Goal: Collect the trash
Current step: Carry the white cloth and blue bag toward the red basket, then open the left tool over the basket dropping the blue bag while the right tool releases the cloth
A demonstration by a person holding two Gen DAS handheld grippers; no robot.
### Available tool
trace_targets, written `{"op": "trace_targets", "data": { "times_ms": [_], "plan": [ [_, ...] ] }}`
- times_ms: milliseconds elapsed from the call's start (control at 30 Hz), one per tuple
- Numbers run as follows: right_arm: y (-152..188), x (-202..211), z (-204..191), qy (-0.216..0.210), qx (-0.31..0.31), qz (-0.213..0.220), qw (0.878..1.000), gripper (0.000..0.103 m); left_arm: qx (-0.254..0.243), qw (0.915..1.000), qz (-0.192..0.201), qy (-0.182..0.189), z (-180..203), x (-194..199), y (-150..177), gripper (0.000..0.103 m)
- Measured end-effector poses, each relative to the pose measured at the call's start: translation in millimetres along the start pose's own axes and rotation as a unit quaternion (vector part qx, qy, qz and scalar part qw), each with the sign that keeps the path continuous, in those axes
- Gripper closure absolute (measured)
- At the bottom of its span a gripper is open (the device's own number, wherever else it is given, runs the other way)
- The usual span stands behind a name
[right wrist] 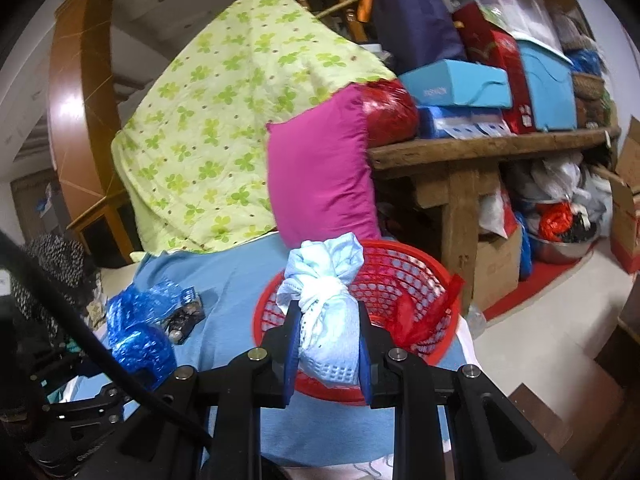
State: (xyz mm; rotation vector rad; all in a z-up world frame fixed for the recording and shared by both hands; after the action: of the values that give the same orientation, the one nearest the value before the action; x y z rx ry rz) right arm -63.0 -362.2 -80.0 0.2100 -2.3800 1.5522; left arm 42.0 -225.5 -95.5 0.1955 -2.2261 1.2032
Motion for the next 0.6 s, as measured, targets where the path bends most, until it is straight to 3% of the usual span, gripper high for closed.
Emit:
{"op": "trace_targets", "data": {
  "times_ms": [300, 600],
  "plan": [
    [-0.4, 10.3, 46.9, 0.016, -0.054, 0.01, 0.998, 0.077, 0.016, 0.9965, -0.024, 0.079, 23.8, -6.0, -7.1, 0.064],
    [2.3, 6.2, 66.6, 0.001, -0.095, 0.008, 0.995, 0.077, 0.028, 0.9842, -0.04, 0.17, 57.9, -20.8, -36.3, 0.064]
  ]
}}
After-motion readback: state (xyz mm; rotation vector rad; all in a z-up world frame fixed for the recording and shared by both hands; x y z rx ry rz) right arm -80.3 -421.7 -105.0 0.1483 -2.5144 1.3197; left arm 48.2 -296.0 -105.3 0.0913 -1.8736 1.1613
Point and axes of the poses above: each gripper's, at about its wrist camera, not at the fingertips, and x roughly against the way its jaws point, z to its right, y to its underside, the point moved 8 cm from there along -x, roughly the way its jaws point, and after that the axes turned 14 degrees about -y, right-handed, at the moved point
